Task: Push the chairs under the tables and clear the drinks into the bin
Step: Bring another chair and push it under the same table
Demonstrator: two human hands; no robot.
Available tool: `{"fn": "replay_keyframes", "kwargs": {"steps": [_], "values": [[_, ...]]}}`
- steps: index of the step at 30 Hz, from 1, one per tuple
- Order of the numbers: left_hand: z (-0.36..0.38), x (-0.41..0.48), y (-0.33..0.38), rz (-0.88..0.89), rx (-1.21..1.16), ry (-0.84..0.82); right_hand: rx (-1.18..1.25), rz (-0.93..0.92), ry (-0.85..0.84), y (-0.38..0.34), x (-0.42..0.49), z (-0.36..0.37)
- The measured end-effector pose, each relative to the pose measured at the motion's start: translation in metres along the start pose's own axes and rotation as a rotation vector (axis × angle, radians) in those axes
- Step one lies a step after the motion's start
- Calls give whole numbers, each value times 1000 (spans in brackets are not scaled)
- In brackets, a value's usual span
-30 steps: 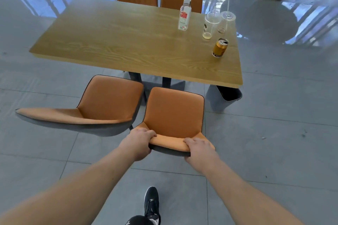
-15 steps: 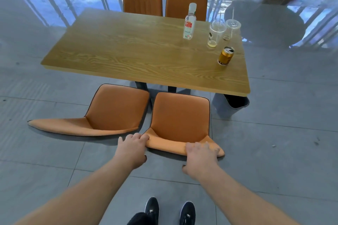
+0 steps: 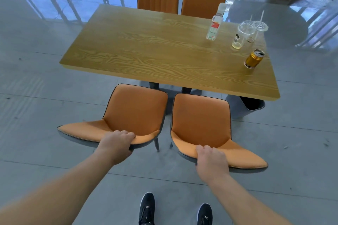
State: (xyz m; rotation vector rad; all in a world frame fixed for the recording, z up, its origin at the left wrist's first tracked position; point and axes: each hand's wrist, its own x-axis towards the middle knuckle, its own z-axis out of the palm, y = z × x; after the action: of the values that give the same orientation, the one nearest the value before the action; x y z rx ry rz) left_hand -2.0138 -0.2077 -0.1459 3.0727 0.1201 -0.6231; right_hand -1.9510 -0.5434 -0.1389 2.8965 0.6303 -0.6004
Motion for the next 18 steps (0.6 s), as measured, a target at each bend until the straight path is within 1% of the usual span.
{"fn": "replay_keyframes", "kwargs": {"steps": [3,5,9,14,18], "values": [[8,0,-6,115,21,99,27,3,22,-3,4,4],[10,3,-7,157,24,138,27,-8,25,-1,7,5],[7,5,-12,226,32,145,75,-122,-7,-4,10,-1],[3,4,-11,308,13,154,135,-279,0,-24,6,-8],[16,1,-11,340,10,149,161,-305,9,-27,-2,4]]}}
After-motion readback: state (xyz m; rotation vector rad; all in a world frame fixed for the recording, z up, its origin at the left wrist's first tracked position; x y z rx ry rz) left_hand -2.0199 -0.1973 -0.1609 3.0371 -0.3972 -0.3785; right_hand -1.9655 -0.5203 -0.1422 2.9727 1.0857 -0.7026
